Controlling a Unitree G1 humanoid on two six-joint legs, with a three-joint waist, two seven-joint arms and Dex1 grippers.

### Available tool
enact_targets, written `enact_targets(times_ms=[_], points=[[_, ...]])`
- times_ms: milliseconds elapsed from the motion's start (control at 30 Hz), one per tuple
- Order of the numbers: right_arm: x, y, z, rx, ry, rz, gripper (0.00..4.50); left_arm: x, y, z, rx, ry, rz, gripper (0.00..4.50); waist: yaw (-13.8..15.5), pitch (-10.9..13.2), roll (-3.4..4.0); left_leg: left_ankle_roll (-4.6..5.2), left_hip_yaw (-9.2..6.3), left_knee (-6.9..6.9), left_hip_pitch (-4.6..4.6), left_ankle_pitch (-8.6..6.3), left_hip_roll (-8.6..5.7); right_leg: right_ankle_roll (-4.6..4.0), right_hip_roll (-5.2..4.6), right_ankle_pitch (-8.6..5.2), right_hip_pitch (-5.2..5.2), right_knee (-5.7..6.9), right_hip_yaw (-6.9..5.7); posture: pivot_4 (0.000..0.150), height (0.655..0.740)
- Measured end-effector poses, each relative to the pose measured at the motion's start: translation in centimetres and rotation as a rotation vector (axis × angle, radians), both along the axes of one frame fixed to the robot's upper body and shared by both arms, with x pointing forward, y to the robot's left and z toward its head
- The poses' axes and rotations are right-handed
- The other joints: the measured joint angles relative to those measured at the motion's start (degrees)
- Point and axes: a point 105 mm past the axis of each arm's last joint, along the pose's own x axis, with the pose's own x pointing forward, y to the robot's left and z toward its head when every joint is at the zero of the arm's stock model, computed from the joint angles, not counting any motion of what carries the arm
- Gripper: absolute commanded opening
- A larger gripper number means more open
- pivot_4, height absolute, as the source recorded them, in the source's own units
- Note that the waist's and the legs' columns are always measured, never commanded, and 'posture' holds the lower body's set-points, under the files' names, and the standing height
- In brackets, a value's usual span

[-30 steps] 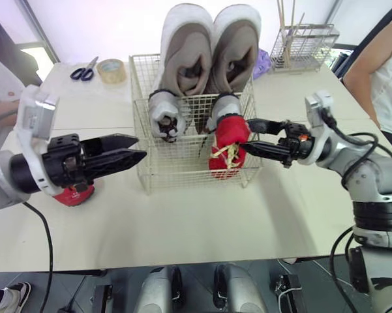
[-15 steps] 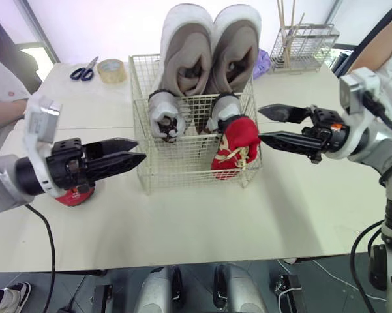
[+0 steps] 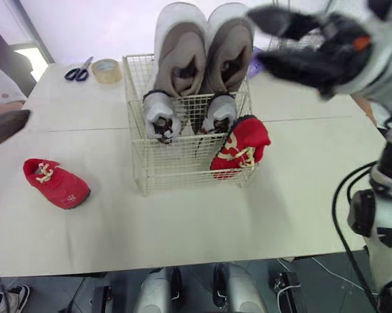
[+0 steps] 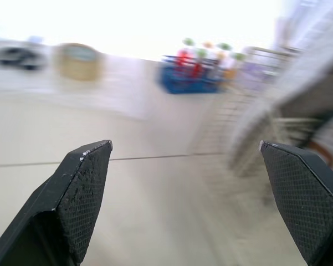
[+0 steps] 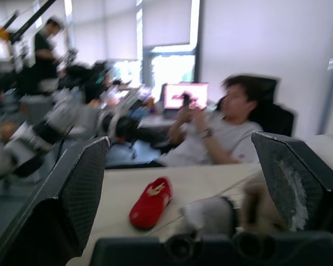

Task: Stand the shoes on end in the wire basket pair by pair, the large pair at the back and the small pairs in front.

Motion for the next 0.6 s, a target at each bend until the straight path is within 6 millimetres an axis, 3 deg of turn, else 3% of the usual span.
enact_targets(times_ms=[100,200,267,433,600], points=[[-1.5,2.0,-2.2,-0.126,-0.022,0.150,4.50,-3.1,2.1,-3.9,-0.109,0.108,0.072,4.44,0.1,0.0,-0.06,-0.05,0.06,0.01,-0.18,-0.10,-0.07,0.01,-0.14,0.00,-0.24,-0.05,-0.02,0.150,0.7400],[-1.7,1.9,-3.4,-0.200,-0.056,0.205,4.50,-5.8,2.0,-9.4,-0.267,0.243,0.080,4.44,0.3,-0.1,-0.22,-0.06,0.08,0.09,-0.23,-0.15,-0.11,0.01,-0.21,0.00,-0.37,-0.07,-0.04,0.150,0.7400],[-1.7,1.8,-3.9,-0.227,-0.082,0.221,4.50,-6.6,1.8,-11.2,-0.325,0.262,0.095,4.44,0.6,-0.2,-0.56,-0.12,-0.11,0.10,-0.23,-0.15,-0.09,-0.09,-0.22,-0.01,-0.36,-0.07,-0.13,0.150,0.7400],[-1.7,1.7,-4.1,-0.244,-0.092,0.236,4.50,-5.1,1.5,-11.6,-0.391,0.165,0.096,4.44,0.7,-0.3,-0.64,-0.19,-0.17,0.10,-0.23,-0.11,-0.08,-0.51,-0.35,0.07,-0.39,-0.07,-0.14,0.150,0.7400],[-0.9,1.5,-4.3,-0.249,-0.092,0.192,4.50,-1.5,2.3,-12.3,-0.506,0.105,0.083,4.44,0.3,-0.4,-0.63,-0.22,-0.10,0.04,-0.24,-0.09,-0.08,-0.46,-0.40,0.11,-0.45,-0.03,-0.15,0.150,0.7400]])
